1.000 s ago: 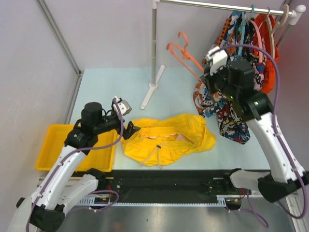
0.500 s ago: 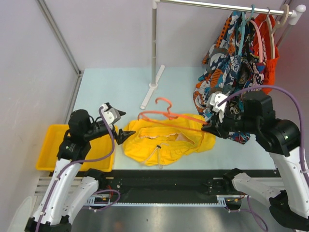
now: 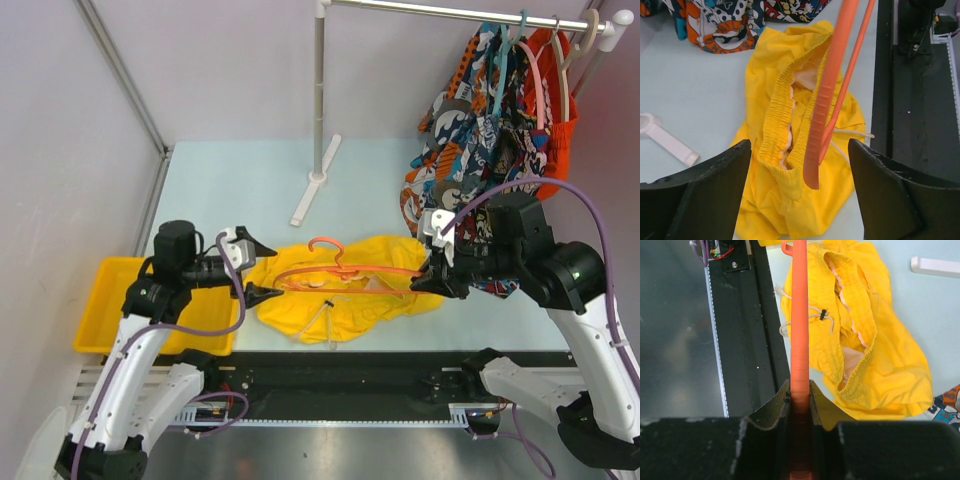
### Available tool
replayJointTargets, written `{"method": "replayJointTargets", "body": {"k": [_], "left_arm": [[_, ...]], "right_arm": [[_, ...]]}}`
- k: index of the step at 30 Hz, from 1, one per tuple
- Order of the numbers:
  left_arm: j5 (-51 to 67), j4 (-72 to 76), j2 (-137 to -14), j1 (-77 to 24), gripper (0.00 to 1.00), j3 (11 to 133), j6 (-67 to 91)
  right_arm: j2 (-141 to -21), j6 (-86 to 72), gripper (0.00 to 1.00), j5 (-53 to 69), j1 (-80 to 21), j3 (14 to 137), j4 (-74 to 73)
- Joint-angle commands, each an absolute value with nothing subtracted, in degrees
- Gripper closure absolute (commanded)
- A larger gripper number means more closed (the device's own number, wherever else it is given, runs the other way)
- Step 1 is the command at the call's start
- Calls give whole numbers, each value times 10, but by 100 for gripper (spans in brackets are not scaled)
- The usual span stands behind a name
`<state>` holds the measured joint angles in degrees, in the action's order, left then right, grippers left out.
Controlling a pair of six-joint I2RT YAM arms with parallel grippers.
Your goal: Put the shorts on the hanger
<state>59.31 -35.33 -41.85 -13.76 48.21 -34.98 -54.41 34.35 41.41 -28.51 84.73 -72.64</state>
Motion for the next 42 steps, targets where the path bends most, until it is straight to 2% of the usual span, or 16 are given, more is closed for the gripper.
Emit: {"method": "replayJointTargets", "body": {"k": [1,4,8,10,13,16,17,18,19,20,21,24,26,29,34,42], "left_arm": [[622,-319,-439,-149,23,486,-337],[630,-330,-447,-161,39,483,-342],[635,-370,-446,-170,67,483,-364],[646,-378,-446,-171,68,483,-367],[650,-376,-437,-176,60,475,-358],[644,-373,-432,-180,76,468,-356],[642,-382,-433,-180,91,470,-360],[638,-387,-437,-180,99,474,-363],[633,-389,-439,-180,100,475,-363],[619,-393,-442,-181,100,481,-363],[613,-394,-444,-181,100,485,-362],[578,-390,-448,-188,100,497,-357],[563,-391,-456,-200,100,504,-360],[526,-398,-469,-231,100,515,-369],[433,-402,-470,-303,100,514,-403],[368,-396,-488,-334,100,513,-397]], "right_arm": [[-544,359,100,451,-294,846,-711],[-548,365,100,443,-297,841,-705],[-556,359,100,443,-302,838,-698],[-561,356,100,446,-307,838,-692],[-564,352,100,450,-311,836,-685],[-568,353,100,449,-315,835,-686],[-568,352,100,445,-316,834,-686],[-569,352,97,440,-316,833,-685],[-571,347,87,419,-318,831,-680],[-577,333,71,406,-323,831,-676],[-581,325,45,395,-328,831,-671],[-594,290,24,357,-351,835,-636],[-610,274,20,336,-367,842,-603],[-664,259,19,323,-399,874,-587],[-750,227,27,366,-413,938,-581],[-792,244,57,369,-470,959,-577]]}}
